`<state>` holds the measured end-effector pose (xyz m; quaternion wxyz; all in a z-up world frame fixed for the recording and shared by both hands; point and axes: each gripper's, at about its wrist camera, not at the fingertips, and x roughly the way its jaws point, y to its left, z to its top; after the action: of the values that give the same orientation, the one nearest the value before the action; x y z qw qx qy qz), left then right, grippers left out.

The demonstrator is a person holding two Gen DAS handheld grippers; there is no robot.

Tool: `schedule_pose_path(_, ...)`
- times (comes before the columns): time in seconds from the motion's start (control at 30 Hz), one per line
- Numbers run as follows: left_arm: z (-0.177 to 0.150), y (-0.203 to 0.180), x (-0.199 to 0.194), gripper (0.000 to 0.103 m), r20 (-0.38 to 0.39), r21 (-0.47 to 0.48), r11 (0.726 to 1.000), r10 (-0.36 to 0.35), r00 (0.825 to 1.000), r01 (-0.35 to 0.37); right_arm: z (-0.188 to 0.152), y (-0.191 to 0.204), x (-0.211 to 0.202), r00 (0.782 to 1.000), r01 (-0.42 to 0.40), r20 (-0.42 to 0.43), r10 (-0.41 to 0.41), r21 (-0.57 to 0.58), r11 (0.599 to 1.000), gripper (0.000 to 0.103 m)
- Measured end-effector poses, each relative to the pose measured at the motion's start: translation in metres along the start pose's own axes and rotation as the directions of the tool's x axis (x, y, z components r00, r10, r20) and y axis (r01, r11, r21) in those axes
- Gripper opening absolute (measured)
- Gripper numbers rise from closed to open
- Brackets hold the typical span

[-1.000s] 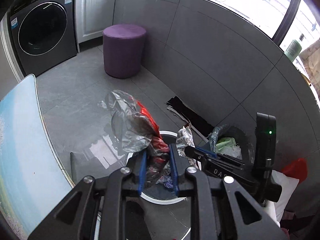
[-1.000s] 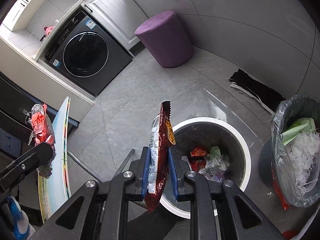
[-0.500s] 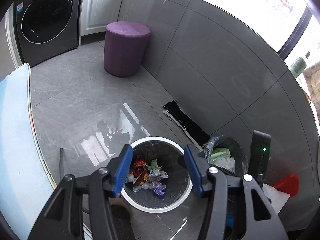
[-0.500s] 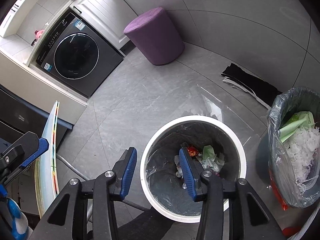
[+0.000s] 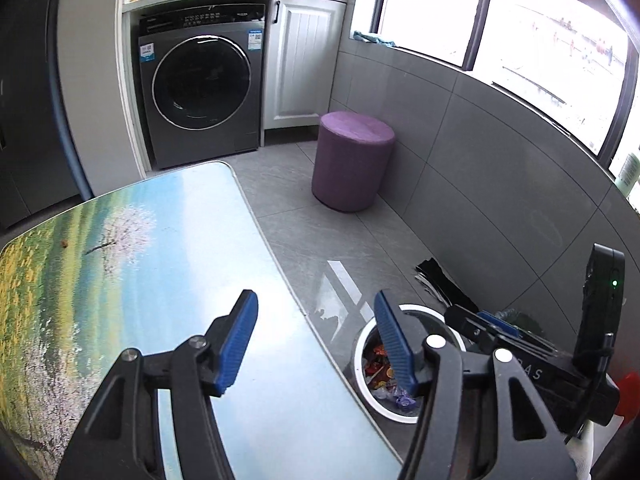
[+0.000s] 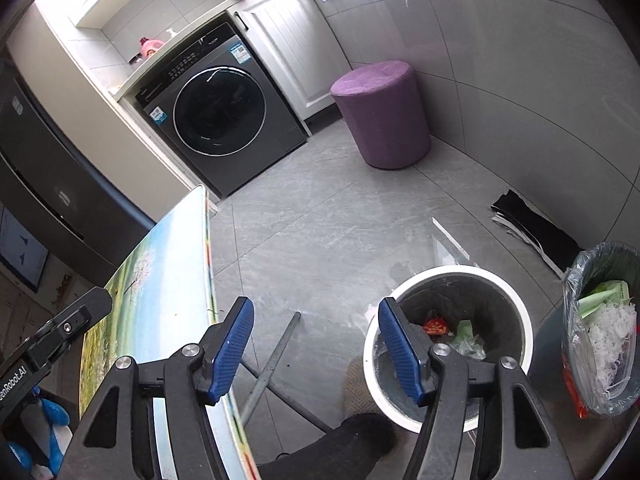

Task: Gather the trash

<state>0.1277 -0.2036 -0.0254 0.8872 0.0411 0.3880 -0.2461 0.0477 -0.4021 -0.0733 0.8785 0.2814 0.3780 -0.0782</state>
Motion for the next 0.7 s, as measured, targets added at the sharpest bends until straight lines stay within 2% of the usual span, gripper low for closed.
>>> schedule_pose_path(0.1, -0.007, 0.037, -0.027, 0.064, 0.056, -0.037, 0.996, 0.086, 0.995, -0.084, -0.008, 0.042, 0.001, 1.000, -0.018, 0.009, 0.019, -0.087, 0.996, 0.067)
schedule_pose_path(0.23, -0.021, 0.086, -0.062, 0.067, 0.104, -0.098, 0.978, 0.196, 0.975, -0.186, -0.022, 0.095, 0.002, 0.999, -0.037, 0.020, 0.042, -0.208, 0.977, 0.073)
schedule_pose_path(0.37, -0.038, 0.121, -0.098, 0.072, 0.144, -0.131, 0.947, 0.310, 0.940, -0.292, -0.042, 0.142, 0.004, 0.998, -0.050, 0.029, 0.063, -0.317, 0.947, 0.076)
schedule_pose_path(0.53, -0.058, 0.153, -0.135, 0.076, 0.177, -0.197, 0.904, 0.414, 0.893, -0.380, -0.062, 0.183, 0.000, 0.994, -0.071, 0.046, 0.097, -0.402, 0.913, 0.078)
schedule_pose_path(0.63, -0.067, 0.164, -0.151, 0.077, 0.184, -0.225, 0.885, 0.451, 0.874, -0.409, -0.072, 0.199, -0.006, 0.991, -0.068, 0.073, 0.111, -0.436, 0.897, 0.084)
schedule_pose_path(0.7, -0.071, 0.168, -0.160, 0.080, 0.196, -0.237, 0.868, 0.483, 0.853, -0.437, -0.078, 0.208, -0.008, 0.989, -0.061, 0.090, 0.115, -0.456, 0.888, 0.086)
